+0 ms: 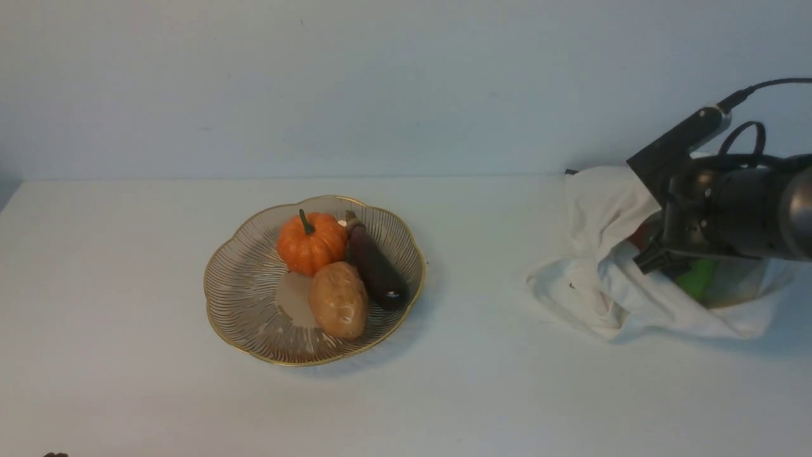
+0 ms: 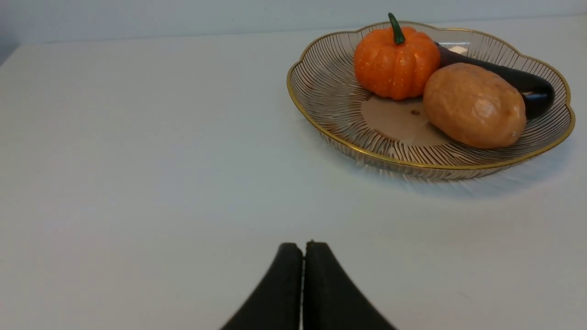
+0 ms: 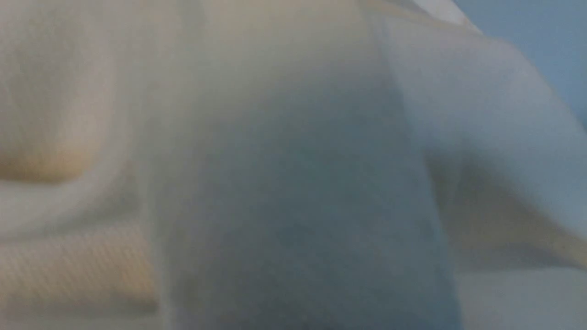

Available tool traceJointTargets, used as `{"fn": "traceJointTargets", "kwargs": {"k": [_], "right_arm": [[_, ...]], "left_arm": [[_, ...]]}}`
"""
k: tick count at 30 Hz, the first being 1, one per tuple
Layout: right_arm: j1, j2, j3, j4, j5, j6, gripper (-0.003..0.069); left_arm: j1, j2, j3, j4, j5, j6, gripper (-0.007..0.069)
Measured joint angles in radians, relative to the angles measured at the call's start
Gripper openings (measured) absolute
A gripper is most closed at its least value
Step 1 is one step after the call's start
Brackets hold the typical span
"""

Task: Take vegetables from cloth bag on white table place on plate.
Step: 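Take the vegetable out of the bag and place it on the plate with the right gripper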

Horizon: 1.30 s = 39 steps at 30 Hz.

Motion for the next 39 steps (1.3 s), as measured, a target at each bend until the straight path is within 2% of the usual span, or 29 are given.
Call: {"fn": "traceJointTargets", "kwargs": {"k": [3,7,9,10,16,21,22,25,26,29,32,34,39], "right_arm": [[0.0,0.029,-0.002,-0.032,-0.002,0.003,0.0575],[0.0,0.056,-0.007,-0.069,-0.001,0.003,0.0517],[-0.001,0.071,-0.009,-0.091,0.003,0.003,0.0407],[-0.001,0.072,-0.012,-0.091,0.0,0.001,0.0386],[0.0,0.063,-0.015,-0.047,-0.016,-0.027,0.0391],[0.025,0.008,-0.013,0.119,-0.043,-0.05,0.0391],[0.04,-0.025,-0.01,0.228,-0.045,-0.11,0.0391],[0.048,-0.062,-0.009,0.354,-0.042,-0.188,0.0391],[0.05,-0.097,-0.009,0.471,-0.027,-0.269,0.0391],[0.05,-0.15,-0.009,0.686,0.049,-0.424,0.0391],[0.05,-0.196,-0.009,0.841,0.131,-0.547,0.0391],[0.05,-0.237,-0.009,0.93,0.183,-0.614,0.0391],[0.05,-0.331,-0.009,1.047,0.286,-0.7,0.0391]], "left_arm": [[0.0,0.0,0.0,0.0,0.0,0.0,-0.0008],[0.0,0.0,0.0,0.0,0.0,0.0,-0.0008],[0.0,0.0,0.0,0.0,0.0,0.0,-0.0008],[0.0,0.0,0.0,0.0,0.0,0.0,-0.0008],[0.0,0.0,0.0,0.0,0.0,0.0,-0.0008],[0.0,0.0,0.0,0.0,0.0,0.001,-0.0008],[0.0,0.0,0.0,0.0,0.0,0.001,-0.0008],[0.0,0.0,0.0,0.0,0.0,0.001,-0.0008],[0.0,0.0,0.0,0.0,0.0,0.001,-0.0008],[0.0,0.0,0.0,0.0,0.0,0.001,-0.0008],[0.0,0.0,0.0,0.0,0.0,0.001,-0.0008],[0.0,0.0,0.0,0.0,0.0,0.001,-0.0008],[0.0,0.0,0.0,0.0,0.0,0.001,-0.0008]]}}
